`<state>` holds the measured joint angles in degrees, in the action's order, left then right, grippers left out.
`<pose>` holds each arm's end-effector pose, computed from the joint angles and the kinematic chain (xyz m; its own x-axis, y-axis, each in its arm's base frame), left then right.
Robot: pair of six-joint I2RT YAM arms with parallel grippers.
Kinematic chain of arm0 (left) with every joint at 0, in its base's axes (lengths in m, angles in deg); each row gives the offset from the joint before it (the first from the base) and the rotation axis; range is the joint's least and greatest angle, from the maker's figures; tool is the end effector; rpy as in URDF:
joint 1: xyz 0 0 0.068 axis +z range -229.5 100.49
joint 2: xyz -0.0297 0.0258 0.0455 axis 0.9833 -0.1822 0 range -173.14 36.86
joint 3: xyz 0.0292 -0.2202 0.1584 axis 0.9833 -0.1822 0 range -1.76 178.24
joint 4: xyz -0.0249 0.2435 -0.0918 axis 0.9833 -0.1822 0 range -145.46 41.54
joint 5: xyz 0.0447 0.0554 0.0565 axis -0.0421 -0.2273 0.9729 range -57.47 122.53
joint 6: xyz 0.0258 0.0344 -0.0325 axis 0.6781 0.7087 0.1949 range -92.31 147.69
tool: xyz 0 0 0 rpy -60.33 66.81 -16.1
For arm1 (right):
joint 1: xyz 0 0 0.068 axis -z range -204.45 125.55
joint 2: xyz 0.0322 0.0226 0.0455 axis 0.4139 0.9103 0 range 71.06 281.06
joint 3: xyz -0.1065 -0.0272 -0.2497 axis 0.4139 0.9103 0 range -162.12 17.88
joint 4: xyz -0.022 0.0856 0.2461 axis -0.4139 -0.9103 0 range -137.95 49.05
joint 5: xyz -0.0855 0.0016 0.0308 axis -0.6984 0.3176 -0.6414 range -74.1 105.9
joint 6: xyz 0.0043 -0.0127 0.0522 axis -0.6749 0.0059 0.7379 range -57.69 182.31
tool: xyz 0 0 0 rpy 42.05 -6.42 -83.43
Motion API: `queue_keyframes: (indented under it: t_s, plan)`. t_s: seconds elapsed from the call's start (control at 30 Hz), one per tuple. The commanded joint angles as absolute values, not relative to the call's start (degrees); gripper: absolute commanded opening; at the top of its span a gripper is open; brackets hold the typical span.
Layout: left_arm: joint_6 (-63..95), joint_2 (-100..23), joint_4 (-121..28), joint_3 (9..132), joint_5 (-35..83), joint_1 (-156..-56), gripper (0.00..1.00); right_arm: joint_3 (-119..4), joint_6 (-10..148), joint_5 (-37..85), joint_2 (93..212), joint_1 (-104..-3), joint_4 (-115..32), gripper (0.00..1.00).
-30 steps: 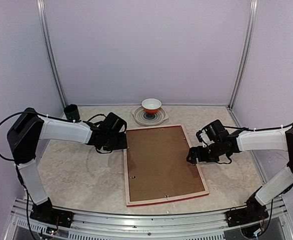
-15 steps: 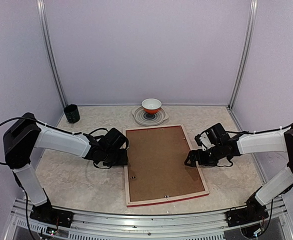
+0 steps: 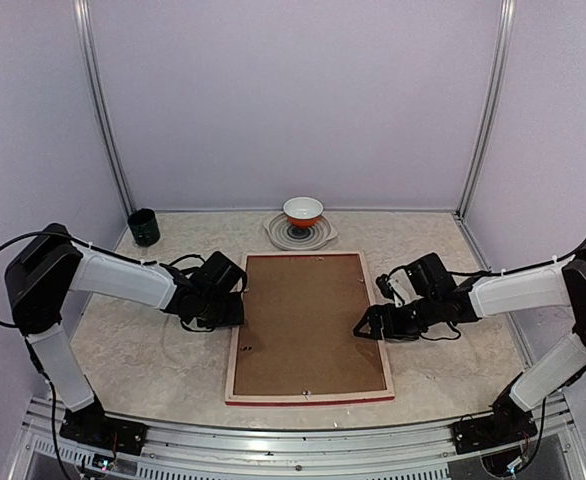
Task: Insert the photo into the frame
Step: Press the fastener onto the backboard.
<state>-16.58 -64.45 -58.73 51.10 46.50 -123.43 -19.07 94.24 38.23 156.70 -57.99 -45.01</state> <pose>0.2476 -0.2265 0.1361 -0.8476 -0.1242 -0.5159 -0.0123 0.9766 -0.2148 0.2188 0.1611 0.1472 -0.9347 -0.0328 -0.3538 -0.2456 0.7791 0.5768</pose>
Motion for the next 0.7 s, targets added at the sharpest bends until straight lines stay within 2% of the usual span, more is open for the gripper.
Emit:
queue_keyframes:
  t_s: [0.0,0.23,0.43,0.67]
  plan:
    - [-14.79,-64.62,-62.1,51.06,48.36,-122.07,0.46,-21.28,95.03,39.21,158.14,-59.15,-42.86,0.99]
    - [-14.97,-58.03,-64.74,49.35,46.14,-123.77,0.56,-22.11,94.01,35.99,156.94,-59.17,-45.73,0.99]
    - [-13.87,-54.74,-67.05,47.37,42.56,-126.08,0.56,-22.59,93.11,35.29,156.96,-59.17,-46.56,0.99]
    - [-12.21,-56.45,-69.4,47.13,41.32,-128.91,0.55,-23.48,92.65,35.05,157.5,-59.15,-47.17,0.99]
